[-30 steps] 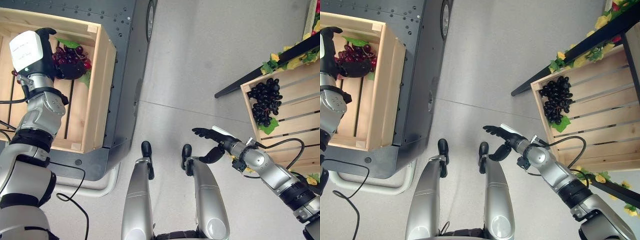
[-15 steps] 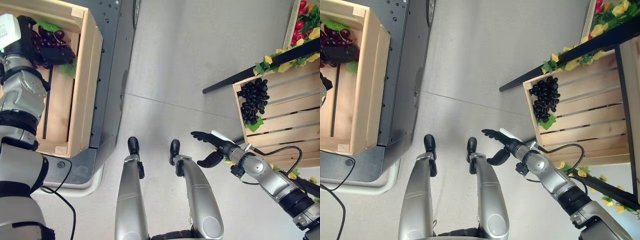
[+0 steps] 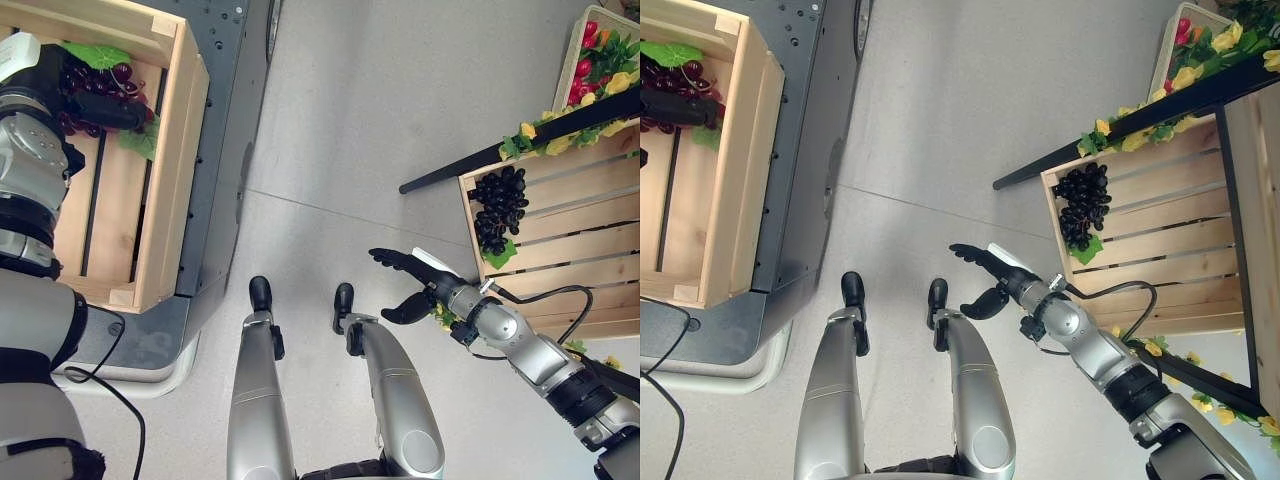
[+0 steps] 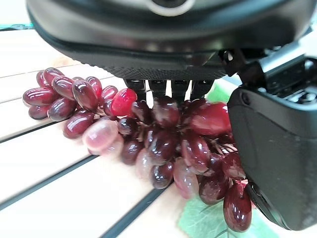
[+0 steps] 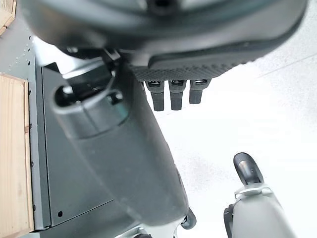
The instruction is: Pick up the fruits from the basket on one side to the basket on the other side
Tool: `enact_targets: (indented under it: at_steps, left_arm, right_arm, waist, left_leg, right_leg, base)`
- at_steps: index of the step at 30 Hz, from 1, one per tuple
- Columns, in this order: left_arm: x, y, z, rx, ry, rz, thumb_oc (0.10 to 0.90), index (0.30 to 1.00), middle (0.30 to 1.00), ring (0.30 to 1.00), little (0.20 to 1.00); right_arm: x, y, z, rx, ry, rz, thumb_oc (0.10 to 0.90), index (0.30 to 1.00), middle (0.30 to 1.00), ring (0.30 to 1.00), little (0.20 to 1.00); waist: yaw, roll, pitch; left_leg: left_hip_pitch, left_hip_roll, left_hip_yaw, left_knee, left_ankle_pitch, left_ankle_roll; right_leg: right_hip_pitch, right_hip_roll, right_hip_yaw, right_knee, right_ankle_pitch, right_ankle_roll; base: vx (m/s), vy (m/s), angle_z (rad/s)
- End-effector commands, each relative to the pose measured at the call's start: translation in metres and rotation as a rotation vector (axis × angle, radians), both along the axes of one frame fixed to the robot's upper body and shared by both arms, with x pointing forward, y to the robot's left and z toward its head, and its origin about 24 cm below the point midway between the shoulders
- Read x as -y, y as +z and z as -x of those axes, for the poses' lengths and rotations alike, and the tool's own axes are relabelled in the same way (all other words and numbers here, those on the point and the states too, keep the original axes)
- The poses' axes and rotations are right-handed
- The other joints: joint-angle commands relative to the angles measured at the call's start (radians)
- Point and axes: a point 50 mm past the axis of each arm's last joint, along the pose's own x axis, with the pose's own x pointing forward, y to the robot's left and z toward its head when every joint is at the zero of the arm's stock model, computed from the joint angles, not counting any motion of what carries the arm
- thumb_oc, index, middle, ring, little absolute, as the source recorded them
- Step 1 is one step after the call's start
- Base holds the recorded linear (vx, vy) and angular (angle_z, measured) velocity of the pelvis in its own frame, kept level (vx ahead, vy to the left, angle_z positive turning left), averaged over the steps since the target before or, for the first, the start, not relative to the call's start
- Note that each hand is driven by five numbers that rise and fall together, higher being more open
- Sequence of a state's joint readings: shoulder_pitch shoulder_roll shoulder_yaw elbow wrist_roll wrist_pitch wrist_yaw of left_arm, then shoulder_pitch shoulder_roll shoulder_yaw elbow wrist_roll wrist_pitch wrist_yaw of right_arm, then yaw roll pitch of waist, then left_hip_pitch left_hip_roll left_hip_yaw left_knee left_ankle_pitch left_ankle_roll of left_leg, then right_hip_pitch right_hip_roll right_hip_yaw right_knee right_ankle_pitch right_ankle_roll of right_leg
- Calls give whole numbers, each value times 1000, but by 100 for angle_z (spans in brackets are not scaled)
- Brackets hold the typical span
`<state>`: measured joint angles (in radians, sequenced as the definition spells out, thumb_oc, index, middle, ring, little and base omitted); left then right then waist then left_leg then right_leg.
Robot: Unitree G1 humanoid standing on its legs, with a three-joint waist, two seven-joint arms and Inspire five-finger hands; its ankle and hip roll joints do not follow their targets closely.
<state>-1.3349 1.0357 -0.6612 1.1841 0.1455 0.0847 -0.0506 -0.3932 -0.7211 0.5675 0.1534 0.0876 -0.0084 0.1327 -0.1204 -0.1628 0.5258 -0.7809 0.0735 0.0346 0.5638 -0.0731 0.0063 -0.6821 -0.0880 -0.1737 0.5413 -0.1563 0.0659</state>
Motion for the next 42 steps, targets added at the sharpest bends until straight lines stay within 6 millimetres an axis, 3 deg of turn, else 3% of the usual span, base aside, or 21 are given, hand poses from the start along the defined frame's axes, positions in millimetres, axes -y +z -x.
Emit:
enact_targets:
  at_steps: [1, 10, 15, 16, 19, 20, 26, 33, 35, 42]
  left_arm:
    - [-43, -32, 29, -285, 204, -21, 400, 300, 300, 300, 300]
    - [-49, -27, 34, -297, 244, -122, 400, 300, 300, 300, 300]
    - [-51, -28, 37, -75, 246, -82, 400, 300, 300, 300, 300]
    - [-52, -30, 39, 75, 242, 0, 400, 300, 300, 300, 300]
    - [-51, -27, 40, 251, 221, 122, 400, 300, 300, 300, 300]
    - [-49, -29, 39, 392, 186, 231, 400, 300, 300, 300, 300]
    - [-30, -41, 31, 677, 23, 515, 400, 300, 300, 300, 300]
    - [-12, -63, 32, 839, -129, 750, 400, 300, 300, 300, 300]
    - [-7, -66, 32, 852, -165, 758, 400, 300, 300, 300, 300]
    - [21, -93, 31, 875, -375, 1039, 400, 300, 300, 300, 300]
  right_arm:
    - [-4, 21, 0, 114, 12, -88, 800, 900, 900, 900, 900]
    - [-1, 25, 0, 124, -1, -107, 800, 900, 900, 900, 900]
    - [-5, 21, 3, 127, -3, -128, 800, 900, 900, 900, 900]
    - [-9, 17, 5, 124, 1, -139, 800, 900, 900, 900, 900]
    - [-13, 14, 9, 122, 4, -155, 800, 900, 900, 900, 900]
    - [-17, 9, 13, 115, 9, -168, 800, 900, 900, 900, 900]
    - [-28, 7, 18, 123, 23, -207, 800, 900, 900, 900, 900]
    - [-26, 6, 23, 111, 40, -186, 800, 900, 900, 900, 900]
    - [-28, 5, 24, 107, 42, -188, 800, 900, 900, 900, 900]
    - [-40, 12, 32, 147, 97, -221, 800, 900, 900, 900, 900]
  waist:
    - [37, 1, -6]
    - [46, 24, -6]
    - [58, 30, -6]
    - [65, 28, -6]
    - [71, 24, -6]
    - [77, 21, -6]
    - [99, 21, -6]
    - [113, 56, -8]
    - [115, 66, -22]
    - [123, 120, -104]
  left_leg:
    - [152, -29, 79, -103, -61, 55]
    - [198, -34, 82, -106, -65, 56]
    - [230, -41, 72, -123, -58, 55]
    - [256, -41, 71, -134, -59, 53]
    - [279, -41, 69, -146, -57, 54]
    - [308, -43, 67, -152, -63, 54]
    - [409, -51, 55, -167, -77, 57]
    - [554, -58, 60, -202, -89, 54]
    - [583, -61, 58, -222, -85, 52]
    - [704, -59, 60, -339, -55, 36]
  right_leg:
    - [57, -1, 24, -40, 126, 25]
    - [101, -13, 18, -35, 105, 17]
    - [127, -12, 15, -35, 100, 14]
    - [151, -12, 13, -40, 96, 14]
    - [170, -12, 8, -43, 95, 14]
    - [197, -13, 6, -45, 91, 16]
    - [294, -19, -3, -59, 79, 16]
    - [428, -33, 2, -96, 55, 8]
    - [453, -37, 4, -109, 54, 9]
    - [567, -53, -3, -218, 62, 14]
  base:
    - [0, 0, 0]
    - [10, -44, 0]
    - [18, -63, 0]
    - [16, -102, 4]
    - [16, -110, 5]
    - [21, -104, 5]
    - [16, -114, 6]
    - [13, -23, -2]
    - [37, -36, -1]
    - [14, -15, -1]
